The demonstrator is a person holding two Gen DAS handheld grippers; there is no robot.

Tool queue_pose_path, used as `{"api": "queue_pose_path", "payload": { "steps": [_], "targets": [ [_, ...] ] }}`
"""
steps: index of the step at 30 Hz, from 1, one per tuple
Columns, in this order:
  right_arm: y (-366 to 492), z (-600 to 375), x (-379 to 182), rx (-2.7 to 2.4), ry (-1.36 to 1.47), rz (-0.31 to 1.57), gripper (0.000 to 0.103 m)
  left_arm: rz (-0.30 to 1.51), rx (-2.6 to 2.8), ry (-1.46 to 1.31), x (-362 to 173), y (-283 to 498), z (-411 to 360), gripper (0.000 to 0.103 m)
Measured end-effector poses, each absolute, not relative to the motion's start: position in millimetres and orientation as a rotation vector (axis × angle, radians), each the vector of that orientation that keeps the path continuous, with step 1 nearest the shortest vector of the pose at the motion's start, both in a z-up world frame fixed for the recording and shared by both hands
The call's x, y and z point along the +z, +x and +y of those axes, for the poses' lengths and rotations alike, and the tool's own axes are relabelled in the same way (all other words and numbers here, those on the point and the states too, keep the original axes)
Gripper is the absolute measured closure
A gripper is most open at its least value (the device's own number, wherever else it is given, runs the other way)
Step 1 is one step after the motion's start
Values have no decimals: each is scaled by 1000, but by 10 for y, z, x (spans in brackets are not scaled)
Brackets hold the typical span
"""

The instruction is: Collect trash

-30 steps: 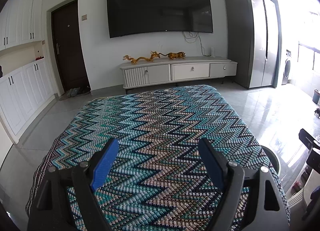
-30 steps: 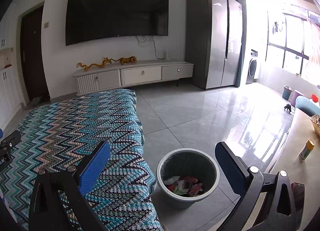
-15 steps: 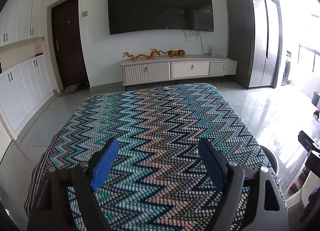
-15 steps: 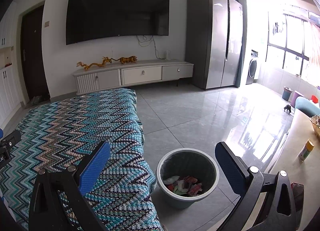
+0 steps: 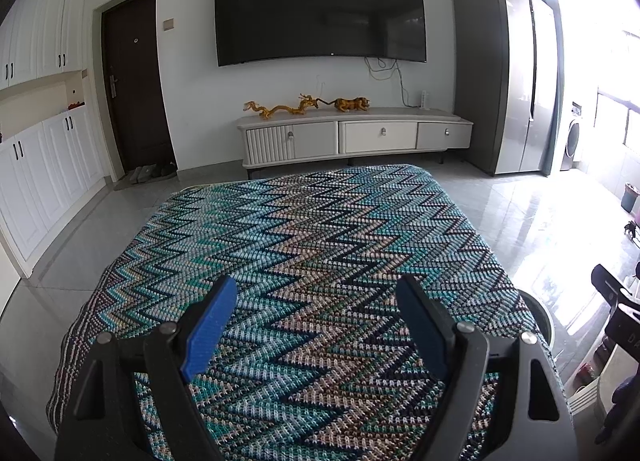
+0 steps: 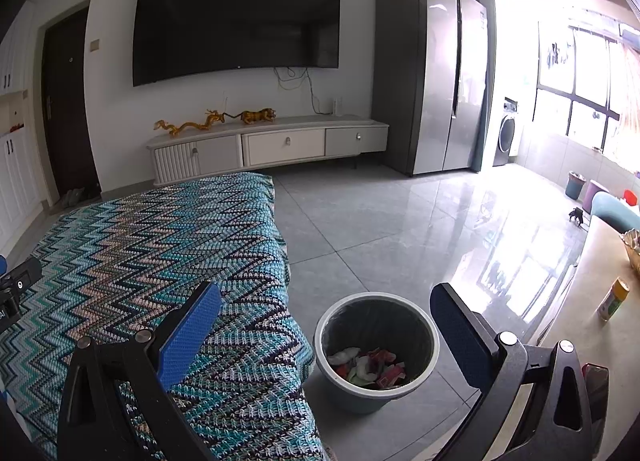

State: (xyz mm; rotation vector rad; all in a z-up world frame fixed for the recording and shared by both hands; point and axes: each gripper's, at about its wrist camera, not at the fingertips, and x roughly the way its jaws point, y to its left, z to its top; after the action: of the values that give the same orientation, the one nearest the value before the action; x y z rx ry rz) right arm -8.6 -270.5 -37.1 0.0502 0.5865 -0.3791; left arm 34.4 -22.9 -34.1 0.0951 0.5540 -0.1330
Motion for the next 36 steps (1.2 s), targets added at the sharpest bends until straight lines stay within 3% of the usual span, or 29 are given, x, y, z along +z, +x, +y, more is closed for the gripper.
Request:
{"api": "queue_pose_path", "payload": {
  "steps": [36],
  "targets": [
    [-56, -2679, -412, -380, 47, 593, 0, 546, -76, 120, -301, 339, -207, 22]
  ]
}}
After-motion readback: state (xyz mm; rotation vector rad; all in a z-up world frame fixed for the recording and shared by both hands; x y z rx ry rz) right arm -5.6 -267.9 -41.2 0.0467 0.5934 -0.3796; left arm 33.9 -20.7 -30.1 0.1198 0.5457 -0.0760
